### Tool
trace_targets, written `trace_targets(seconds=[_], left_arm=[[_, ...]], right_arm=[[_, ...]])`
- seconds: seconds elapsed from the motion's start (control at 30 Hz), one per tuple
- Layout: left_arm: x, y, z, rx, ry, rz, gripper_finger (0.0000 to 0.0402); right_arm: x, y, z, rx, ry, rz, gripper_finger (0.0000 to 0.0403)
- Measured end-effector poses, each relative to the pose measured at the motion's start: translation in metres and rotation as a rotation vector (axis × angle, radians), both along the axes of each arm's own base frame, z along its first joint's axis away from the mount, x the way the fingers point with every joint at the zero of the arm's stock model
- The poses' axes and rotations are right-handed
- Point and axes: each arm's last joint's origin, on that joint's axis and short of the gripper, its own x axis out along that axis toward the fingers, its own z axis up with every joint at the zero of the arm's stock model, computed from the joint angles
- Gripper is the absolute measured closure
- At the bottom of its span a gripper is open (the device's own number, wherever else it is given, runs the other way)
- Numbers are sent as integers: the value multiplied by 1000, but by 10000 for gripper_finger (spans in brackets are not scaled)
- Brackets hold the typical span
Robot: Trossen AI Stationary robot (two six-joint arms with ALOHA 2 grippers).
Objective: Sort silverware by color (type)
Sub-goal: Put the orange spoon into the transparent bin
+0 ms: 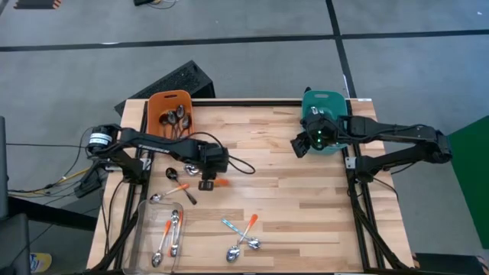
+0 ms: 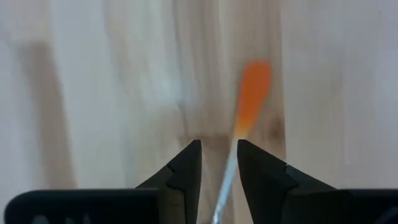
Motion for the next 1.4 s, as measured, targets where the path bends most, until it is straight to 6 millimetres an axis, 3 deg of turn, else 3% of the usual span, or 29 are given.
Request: trace_targets(seconds=[0.27,0.53,0.83,0.97,1.07,1.2,1.4], left_arm=[[-25,3,-34,-63,106,-10,310],[-39,3,-51,-37,149,17,312],[-35,3,-52,-72,93,92,393],[-22,4,-43,-66,34,158,396],[-5,10,-22,-64,-81,238,398],[11,20,0,-94,-155,335,398],[33,34,49,-103,-310,388,399]], right_arm=[[1,5,0,-1,1,25,184],[1,5,0,-2,1,25,184],[6,4,5,18,-85,-11,190],[10,3,10,61,-179,-67,193],[16,2,10,105,-236,-139,191],[22,2,12,136,-273,-92,180],[38,9,16,197,-379,17,167]])
